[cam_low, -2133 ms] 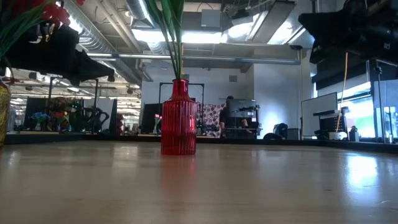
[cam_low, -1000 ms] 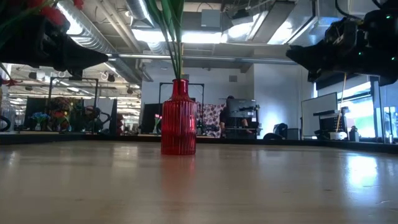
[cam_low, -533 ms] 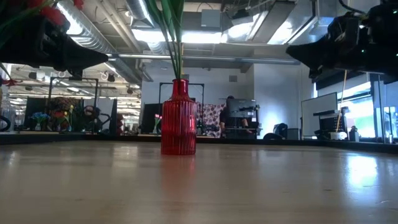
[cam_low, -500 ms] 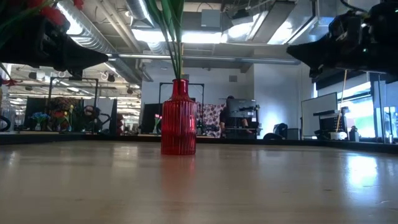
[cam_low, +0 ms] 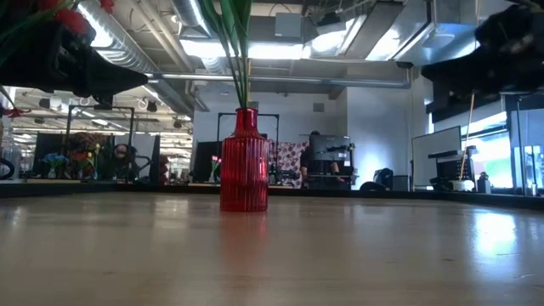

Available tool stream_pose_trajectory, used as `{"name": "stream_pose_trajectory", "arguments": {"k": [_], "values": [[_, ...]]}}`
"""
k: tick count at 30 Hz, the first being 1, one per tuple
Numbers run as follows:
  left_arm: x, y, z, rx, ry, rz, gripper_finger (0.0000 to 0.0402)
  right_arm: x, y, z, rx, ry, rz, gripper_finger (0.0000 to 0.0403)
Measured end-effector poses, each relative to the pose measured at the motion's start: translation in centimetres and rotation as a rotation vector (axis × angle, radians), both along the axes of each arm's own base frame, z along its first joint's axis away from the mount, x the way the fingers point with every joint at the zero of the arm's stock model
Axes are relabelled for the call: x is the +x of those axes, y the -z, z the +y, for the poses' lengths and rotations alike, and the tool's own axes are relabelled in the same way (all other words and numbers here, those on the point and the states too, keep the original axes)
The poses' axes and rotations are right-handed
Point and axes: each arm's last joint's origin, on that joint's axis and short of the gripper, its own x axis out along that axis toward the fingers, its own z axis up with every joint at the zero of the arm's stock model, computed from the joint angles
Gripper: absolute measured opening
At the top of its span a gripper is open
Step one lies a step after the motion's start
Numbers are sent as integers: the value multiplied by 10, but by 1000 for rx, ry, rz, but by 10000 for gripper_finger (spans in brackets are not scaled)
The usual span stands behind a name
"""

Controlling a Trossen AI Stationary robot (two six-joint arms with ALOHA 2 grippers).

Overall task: Sort flowers into vase by color
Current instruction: Return to Home Position

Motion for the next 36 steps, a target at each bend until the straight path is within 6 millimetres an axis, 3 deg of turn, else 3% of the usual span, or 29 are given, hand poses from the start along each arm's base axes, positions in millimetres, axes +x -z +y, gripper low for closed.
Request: {"name": "stream_pose_trajectory", "arguments": {"k": [4, 10, 20, 28, 36], "values": [[0, 0, 0, 0, 0, 0, 0, -9, 11, 3, -4, -32, 96, 3], [0, 0, 0, 0, -2, -1, 0, -11, 6, 7, 14, -168, 59, 3], [0, 0, 0, 0, -1, -1, 0, -11, 9, 8, 13, -201, 96, 3], [0, 0, 0, 0, -1, -1, 0, -15, 4, 17, -1, -551, 57, 3], [0, 0, 0, 0, -1, -2, 0, -13, 5, 15, 5, -463, 70, 3]]}}
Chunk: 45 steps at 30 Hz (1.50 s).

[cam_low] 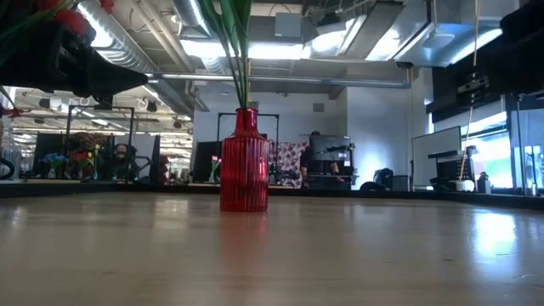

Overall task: Sort flowers into vase by color
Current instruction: Return to Home Position

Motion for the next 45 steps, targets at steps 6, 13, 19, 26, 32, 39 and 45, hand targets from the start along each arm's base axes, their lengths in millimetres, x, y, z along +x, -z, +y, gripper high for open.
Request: {"name": "stream_pose_trajectory", "arguments": {"k": [6, 13, 19, 26, 32, 39, 45], "values": [[0, 0, 0, 0, -1, 0, 0, 3, 6, -9, -73, 318, 58, 3], [0, 0, 0, 0, -1, 0, 0, 7, 8, -15, -139, 511, 82, 3], [0, 0, 0, 0, -2, 0, 0, 9, 13, -16, -99, 477, 139, 3], [0, 0, 0, 0, -2, 0, 0, 9, 14, -15, -97, 424, 144, 3], [0, 0, 0, 0, -2, -1, 0, 9, 14, -14, -96, 419, 142, 3], [0, 0, 0, 0, -2, 0, 0, 9, 14, -14, -96, 419, 142, 3], [0, 0, 0, 0, -2, 0, 0, 9, 14, -14, -96, 419, 142, 3]]}}
